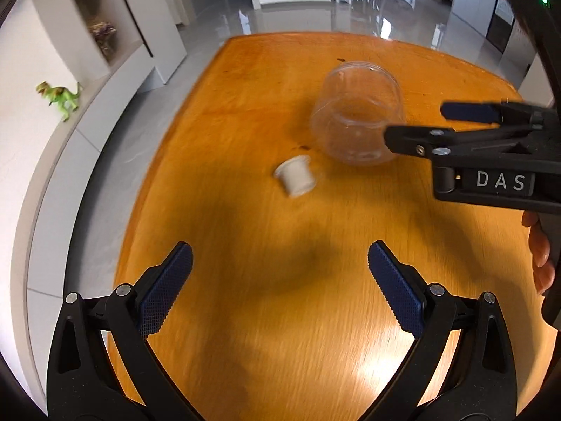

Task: Collect trash
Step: 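Grasp the clear plastic jar with the right gripper while the left grasps the small white cup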

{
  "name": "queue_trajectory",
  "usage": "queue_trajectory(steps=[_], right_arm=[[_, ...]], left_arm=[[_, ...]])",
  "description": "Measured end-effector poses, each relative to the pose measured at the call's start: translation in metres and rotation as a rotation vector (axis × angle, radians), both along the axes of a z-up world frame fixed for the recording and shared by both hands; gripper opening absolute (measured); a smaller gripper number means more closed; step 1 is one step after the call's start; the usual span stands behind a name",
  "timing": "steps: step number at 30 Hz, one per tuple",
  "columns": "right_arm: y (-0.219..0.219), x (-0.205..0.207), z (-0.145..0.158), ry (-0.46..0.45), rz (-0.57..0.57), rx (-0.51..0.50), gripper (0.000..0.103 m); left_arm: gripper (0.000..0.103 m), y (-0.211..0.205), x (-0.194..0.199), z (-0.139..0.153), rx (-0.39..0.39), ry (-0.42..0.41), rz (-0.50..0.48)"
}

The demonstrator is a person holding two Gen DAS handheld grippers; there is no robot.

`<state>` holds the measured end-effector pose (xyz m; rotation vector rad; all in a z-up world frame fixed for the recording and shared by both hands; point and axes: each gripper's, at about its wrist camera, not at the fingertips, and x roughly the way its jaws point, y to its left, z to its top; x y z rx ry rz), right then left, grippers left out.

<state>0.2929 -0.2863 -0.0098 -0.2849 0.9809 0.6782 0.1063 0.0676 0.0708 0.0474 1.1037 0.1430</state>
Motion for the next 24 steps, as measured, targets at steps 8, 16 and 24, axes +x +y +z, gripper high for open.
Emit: queue_trajectory(steps=[8, 16, 24], right_arm=[[0.028, 0.013, -0.002, -0.151, 0.117, -0.094, 0.088], [0.036, 0.030, 0.003, -0.263, 0.158, -0.137, 0.090], [0.021, 0.061, -0.006, -0.102, 0.116, -0.017, 0.084]], left_arm=[[0.097, -0.001, 0.033, -0.012, -0.019, 0.043, -0.007], [0.097, 0.008, 0.039, -0.015, -0.027, 0.052, 0.011], [0.097, 0.007, 0.056, -0.020, -0.038, 0.055, -0.001]])
